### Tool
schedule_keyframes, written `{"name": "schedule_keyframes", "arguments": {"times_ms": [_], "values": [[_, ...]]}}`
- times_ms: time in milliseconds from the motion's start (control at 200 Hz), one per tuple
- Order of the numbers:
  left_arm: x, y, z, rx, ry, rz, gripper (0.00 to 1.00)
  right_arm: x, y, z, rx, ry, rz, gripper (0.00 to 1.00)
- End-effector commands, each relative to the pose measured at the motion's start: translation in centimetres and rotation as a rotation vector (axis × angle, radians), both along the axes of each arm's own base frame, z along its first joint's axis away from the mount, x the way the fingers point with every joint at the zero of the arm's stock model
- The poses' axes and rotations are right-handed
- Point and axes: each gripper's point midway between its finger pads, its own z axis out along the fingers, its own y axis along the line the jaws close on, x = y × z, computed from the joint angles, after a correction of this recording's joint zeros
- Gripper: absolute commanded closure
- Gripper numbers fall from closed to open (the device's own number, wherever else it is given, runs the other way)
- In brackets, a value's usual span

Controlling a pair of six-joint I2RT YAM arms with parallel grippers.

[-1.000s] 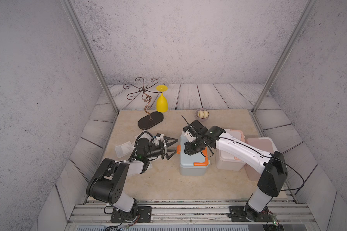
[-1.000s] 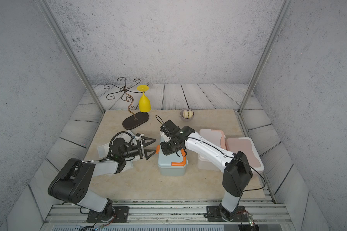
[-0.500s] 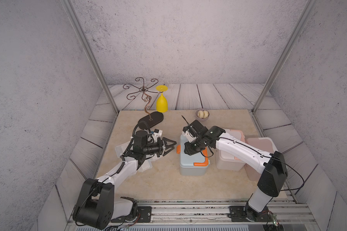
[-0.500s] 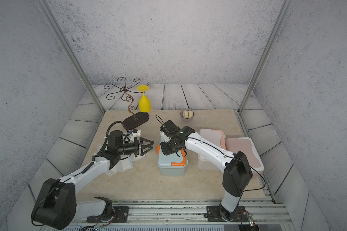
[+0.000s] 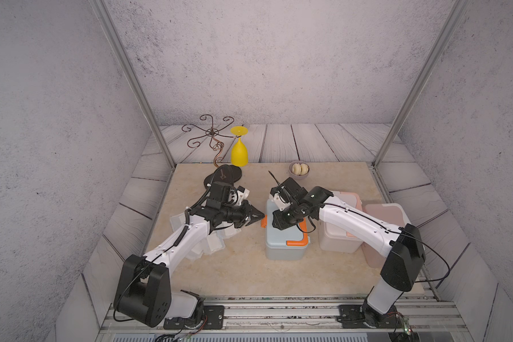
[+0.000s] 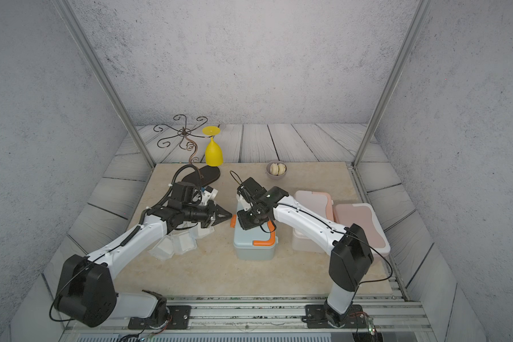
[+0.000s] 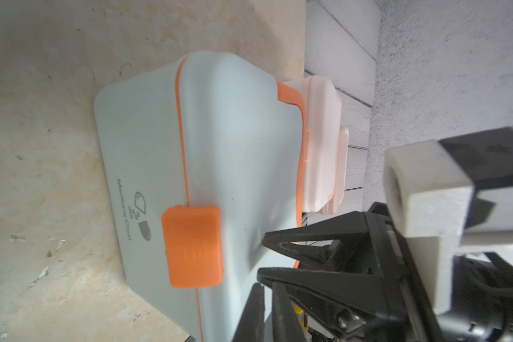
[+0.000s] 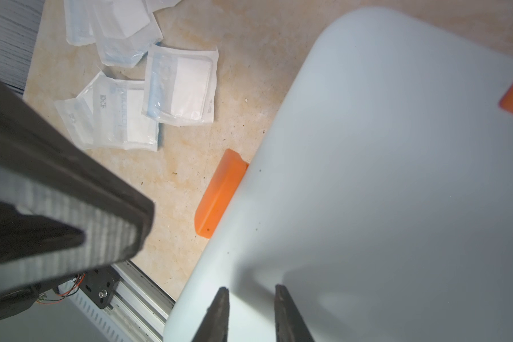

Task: Open first aid kits and take out gauze
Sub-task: Fasten the fastener of the first aid kit.

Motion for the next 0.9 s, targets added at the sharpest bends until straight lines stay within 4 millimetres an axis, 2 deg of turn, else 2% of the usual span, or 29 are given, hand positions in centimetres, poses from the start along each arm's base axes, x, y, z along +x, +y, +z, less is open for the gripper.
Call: {"name": "schedule_keyframes", "arguments": {"times_ms": [0,270,390,475,595,896], "values": [[-0.7,0.4,-1.9,0.099,0.021,-0.026,0.87,-1.8,-2.0,-3.5,-0.126,0.102,0.005,0.71],[-0.3,0.3,-3.3,0.137,0.035,-0.029,0.87,-1.9,-2.0,-3.7,-0.128,0.106,0.006,0.71],[-0.1,0.3,-3.4,0.149,0.029,-0.033,0.87,-1.9,-2.0,-3.6,-0.128,0.104,0.005,0.71],[0.0,0.1,-2.9,0.14,0.021,-0.039,0.82,-1.9,-2.0,-3.7,-0.13,0.106,0.005,0.71],[0.0,0.0,-2.2,0.141,0.004,-0.04,0.69,-1.9,-2.1,-3.7,-0.13,0.106,0.004,0.71],[0.4,-0.3,-2.2,0.19,-0.015,-0.048,0.7,-2.0,-2.1,-3.8,-0.127,0.109,0.002,0.71]]}}
